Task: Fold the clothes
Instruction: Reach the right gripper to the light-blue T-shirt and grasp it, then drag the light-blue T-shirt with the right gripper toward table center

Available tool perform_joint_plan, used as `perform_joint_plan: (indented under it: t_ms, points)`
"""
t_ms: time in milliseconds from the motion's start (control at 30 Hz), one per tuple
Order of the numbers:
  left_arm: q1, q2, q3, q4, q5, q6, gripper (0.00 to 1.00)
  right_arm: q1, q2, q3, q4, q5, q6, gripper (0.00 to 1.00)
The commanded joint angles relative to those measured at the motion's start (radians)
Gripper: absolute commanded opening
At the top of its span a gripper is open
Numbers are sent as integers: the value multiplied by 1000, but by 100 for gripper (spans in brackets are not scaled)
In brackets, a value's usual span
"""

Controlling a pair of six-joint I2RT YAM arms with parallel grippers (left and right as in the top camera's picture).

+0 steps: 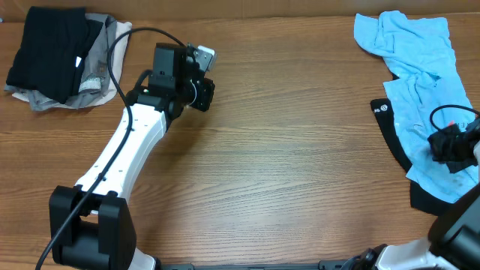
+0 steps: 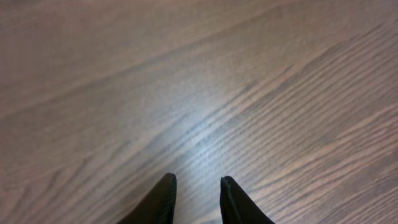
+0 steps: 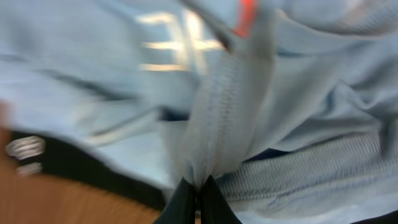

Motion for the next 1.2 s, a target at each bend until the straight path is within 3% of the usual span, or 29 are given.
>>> perform_joint_plan:
  t_ms: [0,233,600,967,1167]
  points:
    - [-6,-50,75,-16,-2,-10,22,30,-132,42,-3,-227,-11,4]
    - [-6,-82,143,-117,-4,-10,19,164,-220,42,-37,-319,-89,4]
    - [3,-142,150,-146,-158,-10,41,546,-240,42,-63,-280,-134,4]
    - [82,-154,151,-163,-213,-11,50,924,-240,42,-29,-229,-111,4]
    - [137,-154,151,-156,-213,-10,53,1205,-228,42,66,-206,-68,4]
